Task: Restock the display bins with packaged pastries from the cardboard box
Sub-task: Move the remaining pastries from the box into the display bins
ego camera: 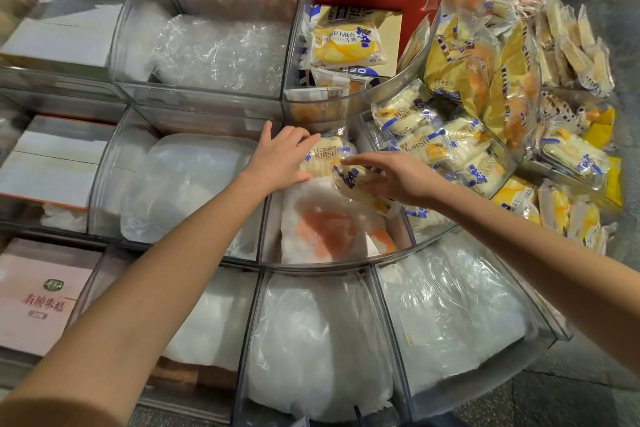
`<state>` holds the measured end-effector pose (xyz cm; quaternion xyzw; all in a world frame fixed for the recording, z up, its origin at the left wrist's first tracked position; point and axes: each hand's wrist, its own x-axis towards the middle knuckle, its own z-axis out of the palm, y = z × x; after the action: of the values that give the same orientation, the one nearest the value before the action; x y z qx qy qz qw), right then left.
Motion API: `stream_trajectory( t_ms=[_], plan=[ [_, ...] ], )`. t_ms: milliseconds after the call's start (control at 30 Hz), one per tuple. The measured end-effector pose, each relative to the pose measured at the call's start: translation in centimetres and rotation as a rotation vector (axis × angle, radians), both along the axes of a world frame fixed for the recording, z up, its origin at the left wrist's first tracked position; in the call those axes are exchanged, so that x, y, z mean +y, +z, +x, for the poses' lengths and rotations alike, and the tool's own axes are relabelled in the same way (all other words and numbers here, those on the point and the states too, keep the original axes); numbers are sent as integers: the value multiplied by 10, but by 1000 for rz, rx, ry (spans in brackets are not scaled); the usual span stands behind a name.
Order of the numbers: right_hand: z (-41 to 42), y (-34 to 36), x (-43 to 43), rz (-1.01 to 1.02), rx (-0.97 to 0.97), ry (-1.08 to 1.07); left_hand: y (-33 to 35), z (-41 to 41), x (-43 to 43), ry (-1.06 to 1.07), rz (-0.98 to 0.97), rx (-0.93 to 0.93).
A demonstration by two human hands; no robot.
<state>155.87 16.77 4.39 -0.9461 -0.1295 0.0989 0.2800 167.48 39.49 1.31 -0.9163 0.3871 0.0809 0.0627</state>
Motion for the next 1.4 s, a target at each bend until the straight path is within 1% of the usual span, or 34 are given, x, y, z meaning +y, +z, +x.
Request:
stream_trajectory(
  t_ms=[100,167,233,300,367,433,467,533,633,700,833,967,1100,1300,1400],
  plan=[
    [20,4,13,-43,62,51,-2,-2,13,53,-206,43],
    [36,3,21,-83,101,114,-5,-5,22,60,-368,17],
    [50,-1,25,-211,96,174,-9,-8,30,40,-480,-23],
    [56,-8,27,-326,28,190,-13,-13,34,5,-525,-29],
    [54,-17,29,-368,-105,197,-17,-17,35,-20,-523,-12],
    [46,-31,31,-467,-241,209,-19,-20,34,-22,-514,2],
    [41,-40,32,-517,-309,191,-19,-20,33,-15,-511,1],
    [29,-53,39,-547,-378,127,-20,-19,32,-1,-517,-18],
    [13,-64,50,-607,-289,95,-20,-17,33,21,-545,-69],
    [11,-65,52,-598,-285,91,-20,-16,35,28,-553,-88],
    [23,-59,44,-547,-313,224,-21,-17,39,21,-574,-116],
    [35,-49,47,-509,-251,111,-17,-15,39,41,-578,-125],
    [40,-50,49,-488,-240,76,-14,-17,41,55,-564,-112],
    [46,-56,51,-522,-227,113,-10,-17,47,94,-576,-76],
    [39,-57,57,-586,-187,38,-7,-19,49,97,-566,-65]
  ],
)
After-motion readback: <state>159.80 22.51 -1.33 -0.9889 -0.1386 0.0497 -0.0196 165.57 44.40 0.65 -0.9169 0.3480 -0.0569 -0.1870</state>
